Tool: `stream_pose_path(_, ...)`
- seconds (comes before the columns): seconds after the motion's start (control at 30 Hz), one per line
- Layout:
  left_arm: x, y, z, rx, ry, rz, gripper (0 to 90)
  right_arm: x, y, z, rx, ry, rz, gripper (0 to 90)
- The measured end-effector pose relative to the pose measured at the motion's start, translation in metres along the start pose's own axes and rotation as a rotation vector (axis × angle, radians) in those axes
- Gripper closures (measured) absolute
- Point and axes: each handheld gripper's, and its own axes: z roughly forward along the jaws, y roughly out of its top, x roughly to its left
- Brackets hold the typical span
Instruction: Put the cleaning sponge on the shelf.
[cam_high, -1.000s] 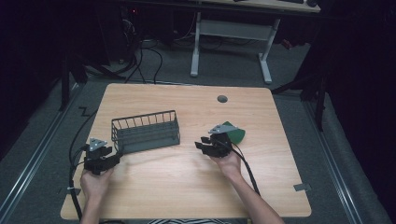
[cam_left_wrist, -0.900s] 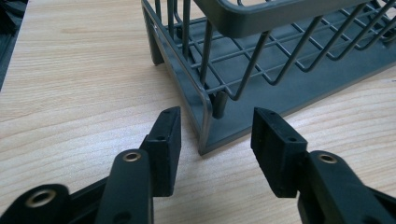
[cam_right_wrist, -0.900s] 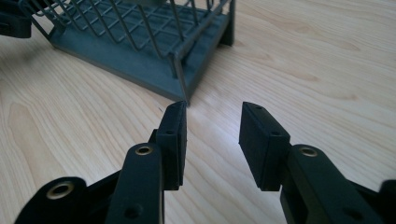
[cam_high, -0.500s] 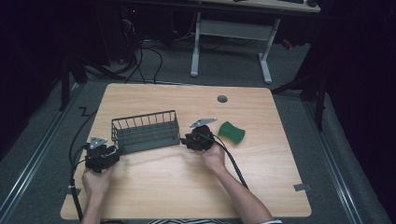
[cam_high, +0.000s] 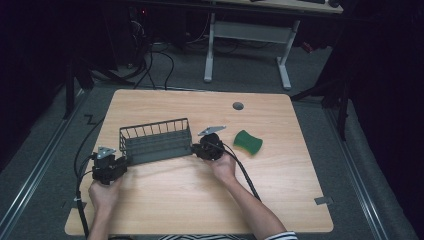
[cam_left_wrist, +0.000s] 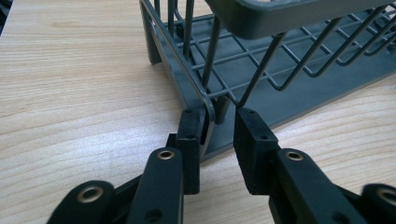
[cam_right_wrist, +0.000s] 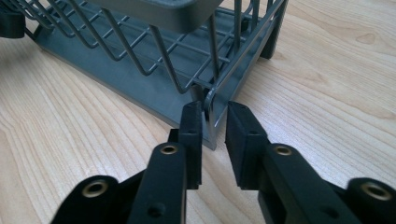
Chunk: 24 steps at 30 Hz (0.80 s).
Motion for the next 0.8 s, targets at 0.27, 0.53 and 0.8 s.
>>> stream_pose_path(0.27, 0.0014, -0.0006, 0.0008, 0.010, 0.009, 0.005, 79.7, 0.0014, 0.0003, 0.0013, -0.001, -0.002, -0.025, 84.4)
stream_pose_path(0.53, 0.0020, -0.0010, 0.0006, 0.014, 0.006, 0.014, 84.7, 0.0016, 0.0013, 0.0010, 0.008, -0.016, -0.037, 85.6)
stream_pose_path(0.8, -0.0024, -0.0018, -0.0009, 0.023, 0.006, 0.046, 85.6, 0.0023, -0.0015, -0.0029, 0.014, -0.016, -0.045, 85.8)
